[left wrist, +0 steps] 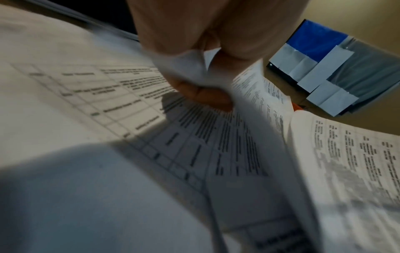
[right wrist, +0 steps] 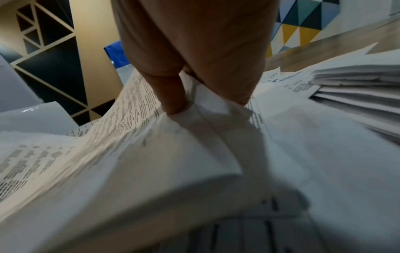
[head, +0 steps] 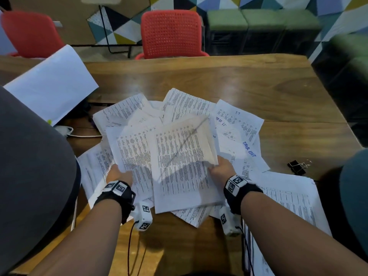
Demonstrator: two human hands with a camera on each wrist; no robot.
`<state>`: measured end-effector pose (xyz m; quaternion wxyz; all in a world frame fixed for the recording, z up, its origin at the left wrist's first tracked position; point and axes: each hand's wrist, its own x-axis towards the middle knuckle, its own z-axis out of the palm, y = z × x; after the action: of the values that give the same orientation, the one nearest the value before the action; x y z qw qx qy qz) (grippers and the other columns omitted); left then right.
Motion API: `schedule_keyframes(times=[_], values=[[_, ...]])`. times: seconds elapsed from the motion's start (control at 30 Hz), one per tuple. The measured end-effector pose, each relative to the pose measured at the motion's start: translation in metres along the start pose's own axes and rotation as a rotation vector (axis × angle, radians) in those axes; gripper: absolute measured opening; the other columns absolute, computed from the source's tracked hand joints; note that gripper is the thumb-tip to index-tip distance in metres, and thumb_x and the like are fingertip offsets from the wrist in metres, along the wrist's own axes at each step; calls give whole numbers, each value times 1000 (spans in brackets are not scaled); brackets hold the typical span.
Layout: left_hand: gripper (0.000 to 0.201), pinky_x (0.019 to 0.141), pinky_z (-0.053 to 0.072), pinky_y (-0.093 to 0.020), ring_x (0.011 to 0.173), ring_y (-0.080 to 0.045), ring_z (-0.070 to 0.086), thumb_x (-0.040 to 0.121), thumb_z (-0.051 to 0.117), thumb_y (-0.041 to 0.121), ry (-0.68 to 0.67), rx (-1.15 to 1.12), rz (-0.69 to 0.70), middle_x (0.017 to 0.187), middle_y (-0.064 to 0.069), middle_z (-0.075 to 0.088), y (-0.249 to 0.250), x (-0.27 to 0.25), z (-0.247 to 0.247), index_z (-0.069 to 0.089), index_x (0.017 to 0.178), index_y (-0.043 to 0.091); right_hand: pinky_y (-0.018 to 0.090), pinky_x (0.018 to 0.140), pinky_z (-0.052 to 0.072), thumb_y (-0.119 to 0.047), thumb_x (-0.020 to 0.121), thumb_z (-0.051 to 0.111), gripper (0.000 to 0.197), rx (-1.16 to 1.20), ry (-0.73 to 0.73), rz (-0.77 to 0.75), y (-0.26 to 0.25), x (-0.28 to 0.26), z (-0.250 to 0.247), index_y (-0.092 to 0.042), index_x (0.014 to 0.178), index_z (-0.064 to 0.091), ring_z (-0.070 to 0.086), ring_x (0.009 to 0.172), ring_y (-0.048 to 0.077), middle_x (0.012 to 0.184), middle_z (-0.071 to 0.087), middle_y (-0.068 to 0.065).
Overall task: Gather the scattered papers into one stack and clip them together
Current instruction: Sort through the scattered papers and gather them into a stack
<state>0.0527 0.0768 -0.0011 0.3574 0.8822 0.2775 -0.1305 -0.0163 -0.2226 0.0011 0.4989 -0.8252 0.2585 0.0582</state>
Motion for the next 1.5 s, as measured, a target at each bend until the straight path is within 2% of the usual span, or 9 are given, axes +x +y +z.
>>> schedule_keyframes(times=[0.13,0.37,0.47,0.63,0.77,0.97,1.1,1.3,1.5], values=[[31,88,45,-38,102,-37,59,92,55,14,43,-110,90,116,-21,62,-12,-2,-12,54,122,6,42,85,53,-16,91,60,29,-29,-64,2,-14,1,1,-1,114,57,62,100,36,106,66,21],[66,113,24,-42,139,-34,34,96,42,52,-141,-138,19,152,-15,35,-20,-26,-14,36,145,8,30,82,49,-16,97,44,26,-155,-238,94,-41,-8,45,-5,118,52,59,102,28,106,61,11],[55,102,38,-41,124,-34,51,89,65,35,-137,-74,180,135,-16,55,-19,-33,-17,49,133,7,29,80,45,-15,98,40,27,-192,-259,80,-41,-9,54,-6,121,50,56,99,25,110,59,13],[36,90,41,-29,103,-20,57,91,62,12,-170,-211,306,116,-2,63,7,-35,-20,55,126,8,30,88,46,-38,93,55,54,22,-197,39,-35,-18,31,-11,136,37,56,107,22,120,58,8],[50,107,39,-43,123,-23,50,92,61,18,-309,-102,368,136,-2,52,40,-39,7,43,138,8,35,95,46,-23,93,54,53,23,-53,158,-17,-9,9,-1,136,34,55,111,28,118,56,15],[58,115,29,-37,135,-31,34,91,59,22,-295,358,603,151,-13,28,70,-44,63,39,142,7,31,82,42,-14,84,53,33,-183,144,356,14,-24,-18,0,114,54,54,108,36,120,54,21],[61,117,23,-43,142,-29,21,86,55,18,-310,464,525,159,1,5,72,-55,79,36,144,23,41,98,39,-14,84,53,54,-300,213,428,20,-36,-20,-10,135,39,38,123,38,140,31,14],[77,90,43,-31,114,-34,54,86,60,15,-374,200,454,140,-11,44,74,-61,82,18,150,25,40,104,35,-3,81,50,65,-257,199,350,20,-42,-12,-10,141,27,36,126,38,139,30,17],[59,102,39,-38,127,-34,46,92,57,10,-315,93,464,145,-13,43,72,-66,62,33,146,18,42,105,33,-9,79,53,74,-234,152,299,14,-42,-25,-12,146,19,30,131,37,142,27,15]])
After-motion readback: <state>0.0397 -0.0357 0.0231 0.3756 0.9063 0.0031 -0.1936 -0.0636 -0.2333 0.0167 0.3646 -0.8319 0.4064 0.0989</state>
